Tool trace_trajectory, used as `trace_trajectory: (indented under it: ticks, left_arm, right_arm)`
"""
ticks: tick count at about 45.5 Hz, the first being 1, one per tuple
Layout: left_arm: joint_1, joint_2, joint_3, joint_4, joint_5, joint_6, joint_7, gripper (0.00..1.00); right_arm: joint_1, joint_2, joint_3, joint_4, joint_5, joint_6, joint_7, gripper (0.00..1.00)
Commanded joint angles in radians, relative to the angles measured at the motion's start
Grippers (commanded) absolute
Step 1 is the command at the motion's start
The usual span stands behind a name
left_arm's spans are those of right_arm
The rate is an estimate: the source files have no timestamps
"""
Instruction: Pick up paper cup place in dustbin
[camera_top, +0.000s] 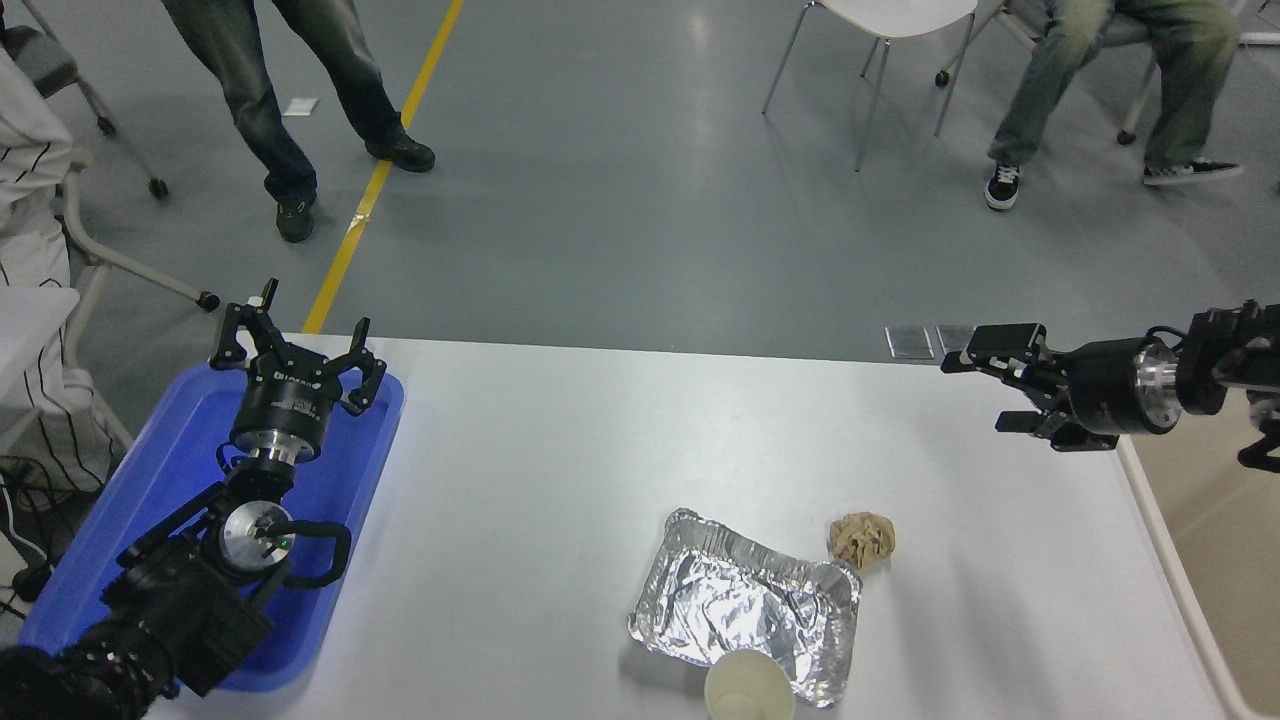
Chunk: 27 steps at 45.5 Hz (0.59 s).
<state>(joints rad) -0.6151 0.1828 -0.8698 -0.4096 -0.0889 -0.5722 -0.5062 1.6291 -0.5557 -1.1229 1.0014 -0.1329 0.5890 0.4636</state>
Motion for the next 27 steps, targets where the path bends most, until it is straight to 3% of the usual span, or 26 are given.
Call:
trace_trajectory:
  ticks: [1, 14, 27]
  left_arm:
    - [0.0, 0.0, 0.0, 0.0, 0.0, 0.002, 0.0, 1.0]
    - [0.002, 0.001, 0.0, 0.0, 0.0, 0.002, 0.0, 1.0]
    - [0.002, 0.001, 0.0, 0.0, 0.0, 0.002, 0.0, 1.0]
  right_arm:
    - [0.205, 0.109, -0.129, 0.075, -0.187, 0.195, -0.006, 1.0]
    - [0.371, 0.246, -0.129, 0.082, -0.304, 0.196, -0.051, 1.0]
    - [0.595, 0.252, -0.083, 0.055, -0.387, 0.196, -0.049, 1.0]
